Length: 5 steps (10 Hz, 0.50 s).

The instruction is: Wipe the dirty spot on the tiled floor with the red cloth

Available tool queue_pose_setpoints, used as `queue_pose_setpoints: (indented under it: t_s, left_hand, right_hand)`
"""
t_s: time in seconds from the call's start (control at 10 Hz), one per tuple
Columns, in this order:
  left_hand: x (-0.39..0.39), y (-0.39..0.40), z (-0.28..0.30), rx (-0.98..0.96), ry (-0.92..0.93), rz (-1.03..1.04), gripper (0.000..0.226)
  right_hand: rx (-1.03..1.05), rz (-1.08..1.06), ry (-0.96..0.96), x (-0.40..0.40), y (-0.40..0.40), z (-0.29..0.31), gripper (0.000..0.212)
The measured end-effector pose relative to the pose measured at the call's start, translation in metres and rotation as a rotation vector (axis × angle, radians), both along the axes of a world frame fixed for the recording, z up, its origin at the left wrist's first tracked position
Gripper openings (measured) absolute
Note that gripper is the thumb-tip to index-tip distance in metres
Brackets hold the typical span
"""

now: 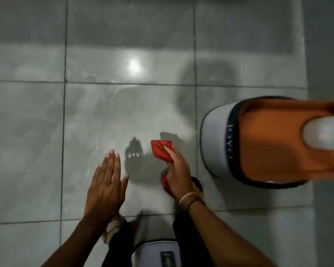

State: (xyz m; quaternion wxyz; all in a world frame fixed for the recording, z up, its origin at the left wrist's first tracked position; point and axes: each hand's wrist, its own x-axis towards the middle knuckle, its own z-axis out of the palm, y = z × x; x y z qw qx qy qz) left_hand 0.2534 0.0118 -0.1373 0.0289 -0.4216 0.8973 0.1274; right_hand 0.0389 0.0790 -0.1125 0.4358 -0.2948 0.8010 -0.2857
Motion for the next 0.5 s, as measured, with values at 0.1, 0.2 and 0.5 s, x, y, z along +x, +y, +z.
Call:
queue_pose_setpoints:
  t_s: [0.1, 0.2, 0.5]
  left_hand:
    - [-0.080, -0.005, 0.061, 0.078, 0.056, -0.022, 0.066]
    - [-0.169, -0.002, 0.094, 0.133, 0.158, -0.084, 0.064]
    - [-0.302, 0.072, 0.049, 0.213, 0.132, -0.339, 0.061]
  right_hand:
    - [-0.119, -0.076, 0.191, -0.038, 0.025, 0.085, 0.062]
    - [-0.218, -0.136, 0.478, -0.100, 0.047, 0.119, 0.058]
    - [0.052, -0.068, 0.463, -0.216, 0.098, 0.039, 0.055]
